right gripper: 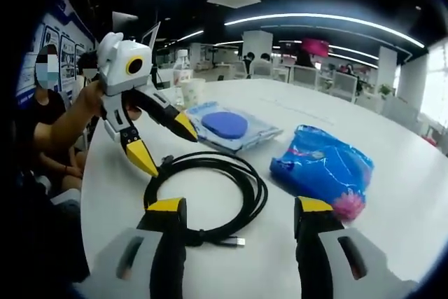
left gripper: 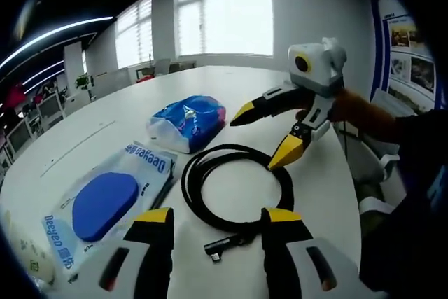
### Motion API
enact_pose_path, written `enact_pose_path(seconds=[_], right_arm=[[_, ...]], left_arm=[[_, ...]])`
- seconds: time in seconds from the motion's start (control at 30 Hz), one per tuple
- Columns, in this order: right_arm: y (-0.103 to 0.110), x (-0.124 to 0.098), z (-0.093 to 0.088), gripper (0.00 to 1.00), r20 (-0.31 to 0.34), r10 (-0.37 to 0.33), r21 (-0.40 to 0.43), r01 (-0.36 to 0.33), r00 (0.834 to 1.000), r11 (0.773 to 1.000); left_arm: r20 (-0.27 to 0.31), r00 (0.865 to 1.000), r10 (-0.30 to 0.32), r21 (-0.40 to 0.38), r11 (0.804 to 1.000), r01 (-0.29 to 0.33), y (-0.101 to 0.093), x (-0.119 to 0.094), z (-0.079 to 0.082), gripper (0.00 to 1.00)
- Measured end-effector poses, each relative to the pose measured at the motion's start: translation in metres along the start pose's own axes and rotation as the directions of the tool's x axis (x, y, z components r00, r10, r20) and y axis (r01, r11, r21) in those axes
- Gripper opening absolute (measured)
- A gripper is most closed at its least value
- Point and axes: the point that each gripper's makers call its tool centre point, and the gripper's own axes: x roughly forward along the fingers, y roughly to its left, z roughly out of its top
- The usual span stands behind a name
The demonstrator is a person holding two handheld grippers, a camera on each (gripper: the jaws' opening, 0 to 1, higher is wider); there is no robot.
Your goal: Arrange the tabletop items into an orderly group along one side of the table until the central work area is clear of visible clutter.
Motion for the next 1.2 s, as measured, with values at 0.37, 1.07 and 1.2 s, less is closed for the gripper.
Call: enact_pose_path(seconds=[0.37,1.07,1.2], right_arm=[[0.006,0.006,-0.009,0.46,0.021,0.007,0.038,-0.008,1.000,0.999],[0.009,0.015,-0.013,0.21,0.073,-0.029,0.181,0.015,0.997,0.983],[0.008,0.014,-0.011,0.14,0.076,-0.048,0.170,0.035,0.996,0.985]], left_arm=[[0.013,1.000,-0.011,-0.044,0.999,0.011,-0.006,0.004,-0.003,0.44],[0.038,0.999,-0.016,-0.083,0.996,0.019,-0.005,0.013,-0.003,0.30],[0.045,0.999,-0.005,-0.080,0.997,0.009,-0.003,0.013,-0.003,0.26]])
